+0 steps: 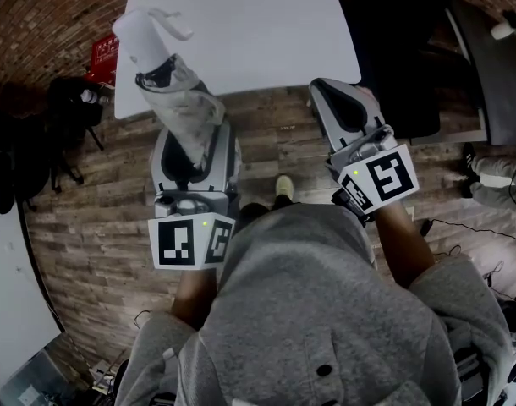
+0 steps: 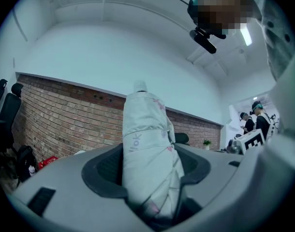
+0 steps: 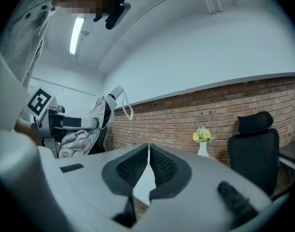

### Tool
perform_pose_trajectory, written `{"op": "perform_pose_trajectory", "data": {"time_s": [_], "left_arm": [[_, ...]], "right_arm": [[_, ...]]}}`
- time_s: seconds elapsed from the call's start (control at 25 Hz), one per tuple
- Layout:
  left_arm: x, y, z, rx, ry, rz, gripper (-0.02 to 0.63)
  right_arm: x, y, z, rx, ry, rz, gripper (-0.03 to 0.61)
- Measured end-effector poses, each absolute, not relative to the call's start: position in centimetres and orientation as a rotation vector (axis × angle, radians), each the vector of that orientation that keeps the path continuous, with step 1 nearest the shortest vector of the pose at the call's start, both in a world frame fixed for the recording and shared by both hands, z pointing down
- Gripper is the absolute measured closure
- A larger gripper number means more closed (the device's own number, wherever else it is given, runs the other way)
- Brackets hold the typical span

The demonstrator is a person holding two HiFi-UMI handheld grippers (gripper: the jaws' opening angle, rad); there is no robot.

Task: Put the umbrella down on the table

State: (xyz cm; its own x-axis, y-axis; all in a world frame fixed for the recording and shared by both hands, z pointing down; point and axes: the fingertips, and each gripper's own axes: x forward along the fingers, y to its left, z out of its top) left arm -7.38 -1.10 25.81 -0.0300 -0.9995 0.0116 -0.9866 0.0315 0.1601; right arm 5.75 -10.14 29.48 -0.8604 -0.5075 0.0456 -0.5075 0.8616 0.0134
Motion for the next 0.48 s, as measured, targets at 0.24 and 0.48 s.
{"op": "perform_pose_trajectory", "data": {"time_s": [0.24, 0.48], "left_arm": [[-6.9, -3.7, 25.7, 2.093, -2.183, -0.162, 0.328], [-6.5, -4.5, 25.7, 2.089, -2.189, -0.157, 0.327]], "right_arm": [[6.1, -12.9, 29.4, 0.797, -3.003, -0.003, 0.548], [6.4, -13.8, 29.5, 0.794, -3.007, -0.002, 0.548]]}}
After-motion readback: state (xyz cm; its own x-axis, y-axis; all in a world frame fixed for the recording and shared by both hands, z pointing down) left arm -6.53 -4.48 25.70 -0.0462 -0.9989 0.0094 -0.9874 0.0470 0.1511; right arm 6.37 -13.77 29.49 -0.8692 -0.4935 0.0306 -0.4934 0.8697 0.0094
